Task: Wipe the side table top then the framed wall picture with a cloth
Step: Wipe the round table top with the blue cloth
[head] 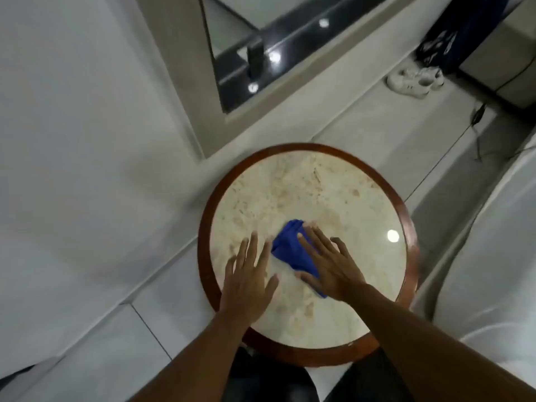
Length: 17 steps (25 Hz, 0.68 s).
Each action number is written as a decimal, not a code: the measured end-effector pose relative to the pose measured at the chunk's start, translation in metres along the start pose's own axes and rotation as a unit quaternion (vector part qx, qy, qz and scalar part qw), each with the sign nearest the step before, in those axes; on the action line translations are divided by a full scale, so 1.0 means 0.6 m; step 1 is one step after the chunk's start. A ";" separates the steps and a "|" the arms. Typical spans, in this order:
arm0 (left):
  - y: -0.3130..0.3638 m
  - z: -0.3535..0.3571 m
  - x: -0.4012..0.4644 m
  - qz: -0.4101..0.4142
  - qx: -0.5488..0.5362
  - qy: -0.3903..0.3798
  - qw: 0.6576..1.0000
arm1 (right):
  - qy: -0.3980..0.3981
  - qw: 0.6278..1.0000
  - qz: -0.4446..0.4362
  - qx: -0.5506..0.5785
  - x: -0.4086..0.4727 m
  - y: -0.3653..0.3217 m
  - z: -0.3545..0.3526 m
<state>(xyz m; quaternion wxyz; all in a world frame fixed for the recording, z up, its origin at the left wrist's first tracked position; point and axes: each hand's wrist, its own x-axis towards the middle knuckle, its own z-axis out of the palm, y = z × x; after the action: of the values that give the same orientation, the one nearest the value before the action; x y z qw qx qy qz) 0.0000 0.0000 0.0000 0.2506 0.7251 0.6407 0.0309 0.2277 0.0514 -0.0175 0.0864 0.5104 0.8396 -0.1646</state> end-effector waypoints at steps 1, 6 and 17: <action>-0.005 0.036 0.039 0.011 0.012 -0.006 1.000 | -0.007 1.000 0.013 0.000 0.022 0.011 0.038; -0.026 0.173 0.145 0.044 0.078 -0.003 0.996 | 0.111 0.992 0.067 -0.010 0.075 0.039 0.175; -0.029 0.146 0.156 0.067 0.174 -0.035 0.982 | 0.124 0.990 0.073 0.001 0.075 0.008 0.161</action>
<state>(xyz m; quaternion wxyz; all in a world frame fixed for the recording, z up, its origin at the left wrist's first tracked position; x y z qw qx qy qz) 0.0328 0.0610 -0.1094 0.1402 0.7998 0.5767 -0.0899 0.2085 0.0555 -0.1226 -0.0069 0.5871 0.8040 -0.0936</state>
